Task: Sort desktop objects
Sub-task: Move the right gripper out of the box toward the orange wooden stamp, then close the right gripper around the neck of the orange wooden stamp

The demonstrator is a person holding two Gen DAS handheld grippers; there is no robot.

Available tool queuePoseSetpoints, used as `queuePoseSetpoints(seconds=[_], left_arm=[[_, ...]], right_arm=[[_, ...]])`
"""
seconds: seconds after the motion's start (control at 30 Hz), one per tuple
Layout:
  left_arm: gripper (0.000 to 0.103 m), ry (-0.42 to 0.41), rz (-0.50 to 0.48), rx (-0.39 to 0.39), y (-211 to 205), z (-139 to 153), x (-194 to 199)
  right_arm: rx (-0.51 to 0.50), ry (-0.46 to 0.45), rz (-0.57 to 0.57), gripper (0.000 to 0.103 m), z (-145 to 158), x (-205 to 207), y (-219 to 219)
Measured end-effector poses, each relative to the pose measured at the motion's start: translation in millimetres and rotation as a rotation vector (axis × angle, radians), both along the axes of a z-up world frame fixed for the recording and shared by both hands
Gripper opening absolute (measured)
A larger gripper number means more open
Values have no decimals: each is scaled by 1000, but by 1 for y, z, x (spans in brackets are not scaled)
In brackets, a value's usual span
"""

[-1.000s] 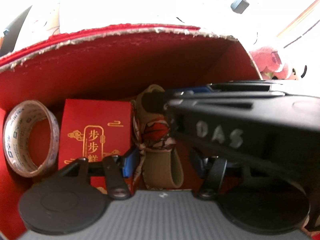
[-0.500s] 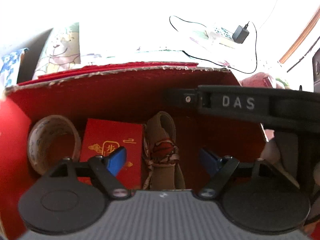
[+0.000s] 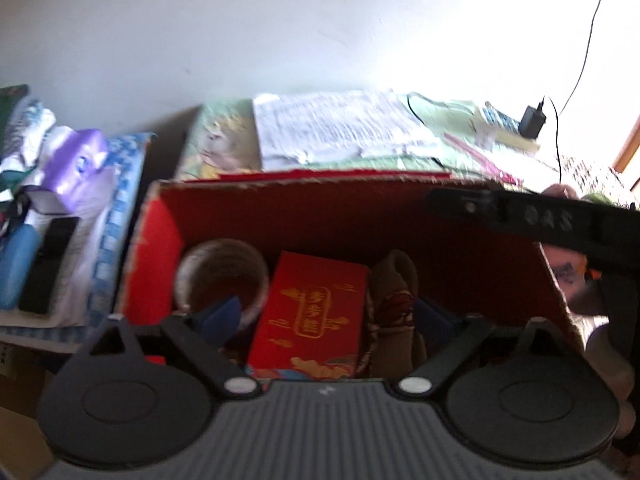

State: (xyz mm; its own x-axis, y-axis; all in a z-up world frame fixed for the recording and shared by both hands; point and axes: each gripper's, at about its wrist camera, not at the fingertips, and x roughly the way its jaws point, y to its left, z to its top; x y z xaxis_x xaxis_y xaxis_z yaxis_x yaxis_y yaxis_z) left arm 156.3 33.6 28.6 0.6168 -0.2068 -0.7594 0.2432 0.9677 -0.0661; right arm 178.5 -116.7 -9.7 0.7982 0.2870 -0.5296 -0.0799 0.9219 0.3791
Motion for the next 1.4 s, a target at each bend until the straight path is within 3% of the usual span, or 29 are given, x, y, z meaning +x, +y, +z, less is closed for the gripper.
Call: queuePoseSetpoints(seconds=[0.17,0.4,0.57,0.73,0.83,0.97,1.2,1.4], left_arm=[[99,-68,17,-24,16,13,-23],[100,-168,13,-103,45,26,-66],[102,-137,26,-180,69,25,-84],[102,-100,51,-130,80,14,-101],[102,-44,52,-134,88,2,-110],[102,66,36,-112,89,-25,-113],[102,211,21,-92,77,-70,-117],[102,311,38,-144,77,-97,-110]], right_arm=[[-40,-134,27,37,19,-32,17],[12,-187,69,58,30,-73,26],[17,-195,203,57,32,-94,35],[38,-204,356,52,28,-111,44],[24,-156,426,48,22,-109,52],[66,-66,478,30,9,-98,54],[32,101,603,30,-17,-94,74],[95,287,610,30,-50,-82,77]])
